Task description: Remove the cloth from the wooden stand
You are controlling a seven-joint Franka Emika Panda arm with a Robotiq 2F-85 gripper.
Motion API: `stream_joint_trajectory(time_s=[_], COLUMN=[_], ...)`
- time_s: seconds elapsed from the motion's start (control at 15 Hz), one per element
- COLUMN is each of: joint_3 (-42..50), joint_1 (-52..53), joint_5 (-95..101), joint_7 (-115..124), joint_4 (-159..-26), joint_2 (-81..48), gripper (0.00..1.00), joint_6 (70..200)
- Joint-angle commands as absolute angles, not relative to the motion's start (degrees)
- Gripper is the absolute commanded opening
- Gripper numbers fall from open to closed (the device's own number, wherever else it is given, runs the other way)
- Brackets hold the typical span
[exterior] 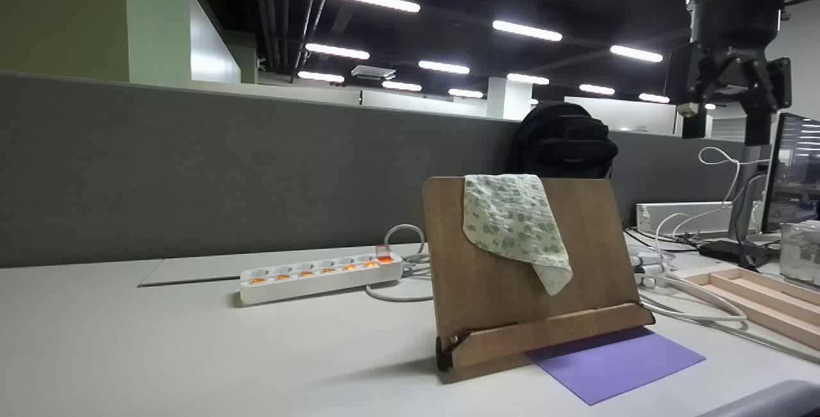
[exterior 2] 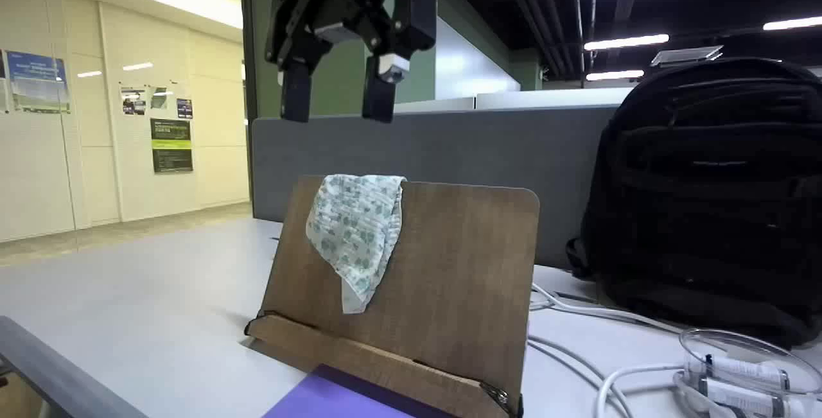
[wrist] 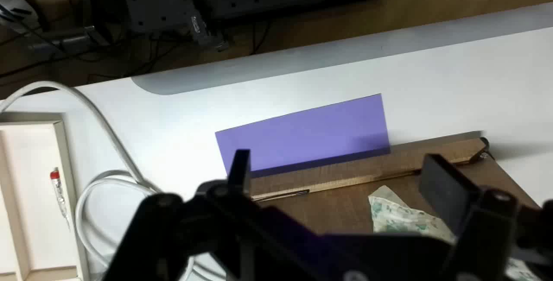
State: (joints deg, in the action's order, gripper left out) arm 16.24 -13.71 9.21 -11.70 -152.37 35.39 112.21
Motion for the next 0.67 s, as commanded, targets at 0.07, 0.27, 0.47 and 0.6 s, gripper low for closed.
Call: stream_joint_trajectory(time_s=[0.07, 0.27, 0.47, 0.6], joint_3=[15.94, 15.94, 15.94, 15.75], joint_1=[-14.01, -14.01, -14.01, -13.96], joint_5=[9.01, 9.01, 9.01, 8.85], joint_7=[-11.86, -11.86, -11.86, -11.09], joint_4=[-152.24, -152.24, -152.24, -152.13], joint_2=[35.34, 35.34, 35.34, 34.82], gripper=[1.00, 1.00, 1.00, 1.00], joint_6=[112.03, 112.03, 112.03, 113.44])
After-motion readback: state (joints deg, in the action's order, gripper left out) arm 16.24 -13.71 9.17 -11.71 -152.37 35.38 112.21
